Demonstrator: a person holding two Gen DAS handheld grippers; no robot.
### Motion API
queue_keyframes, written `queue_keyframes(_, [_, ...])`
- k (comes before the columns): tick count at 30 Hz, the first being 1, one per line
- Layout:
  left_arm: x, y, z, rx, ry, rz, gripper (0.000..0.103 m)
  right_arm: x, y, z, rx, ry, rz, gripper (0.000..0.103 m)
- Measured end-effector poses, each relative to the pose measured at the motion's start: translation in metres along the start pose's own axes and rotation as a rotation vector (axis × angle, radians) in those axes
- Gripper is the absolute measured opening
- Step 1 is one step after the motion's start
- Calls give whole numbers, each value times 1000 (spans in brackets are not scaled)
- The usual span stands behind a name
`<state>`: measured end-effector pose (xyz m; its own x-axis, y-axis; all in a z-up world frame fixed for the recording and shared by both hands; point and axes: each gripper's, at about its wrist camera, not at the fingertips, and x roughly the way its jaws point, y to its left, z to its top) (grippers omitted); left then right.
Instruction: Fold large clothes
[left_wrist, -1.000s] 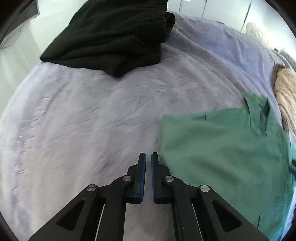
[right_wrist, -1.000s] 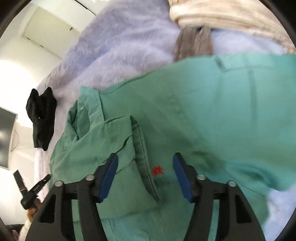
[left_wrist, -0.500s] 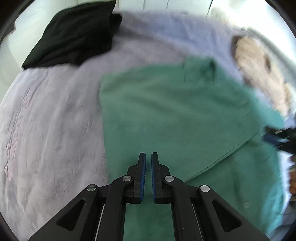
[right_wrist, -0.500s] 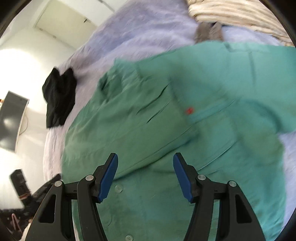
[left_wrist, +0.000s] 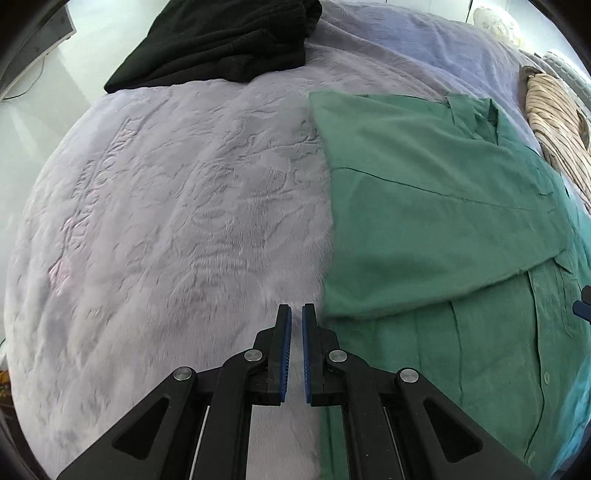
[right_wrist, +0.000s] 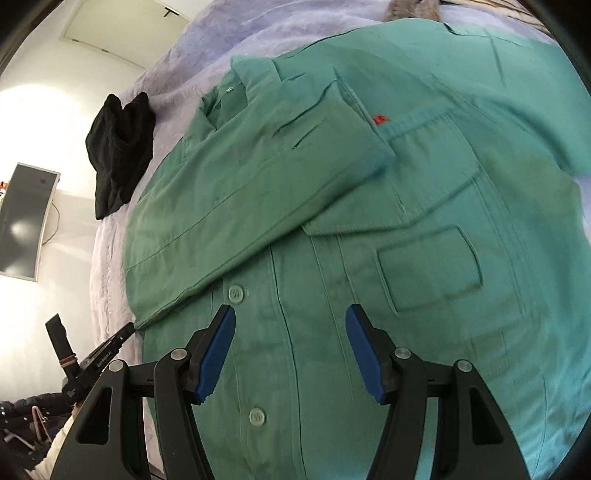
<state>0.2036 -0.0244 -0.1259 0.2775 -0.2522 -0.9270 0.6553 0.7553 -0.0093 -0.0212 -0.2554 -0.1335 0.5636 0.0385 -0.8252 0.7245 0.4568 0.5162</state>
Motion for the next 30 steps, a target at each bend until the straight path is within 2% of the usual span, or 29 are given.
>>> queue_keyframes(8, [-17, -43, -23, -14, 12, -26, 9, -19, -20, -24, 52, 5, 21, 72])
queue_keyframes(9, [-17, -50, -25, -13, 20, -31, 22, -22, -23, -28, 57, 4, 25, 73])
queue_keyframes(10, [-16, -57, -28, -10, 31, -32, 84, -25, -26, -31, 61, 4, 29, 73])
queue_keyframes(11, [-18, -64, -31, -18, 28, -7, 100, -27, -29, -33, 65, 3, 32, 74])
queue_keyframes(12, [-21, -70, -34, -20, -2, 4, 102, -31, -34, -37, 72, 2, 36, 75])
queue_keyframes(16, [-14, -106, -41, 46, 45, -40, 102, -41, -52, -44, 102, -7, 47, 78])
queue_keyframes(20, [-7, -140, -42, 94, 73, -40, 102, -52, -74, -46, 137, -20, 62, 81])
queue_keyframes(25, [8, -174, -38, 104, 136, -80, 102, -73, -100, -37, 155, -55, 64, 84])
queue_keyframes(30, [11, -217, -31, 132, 135, -102, 102, -97, -141, -18, 201, -110, 55, 87])
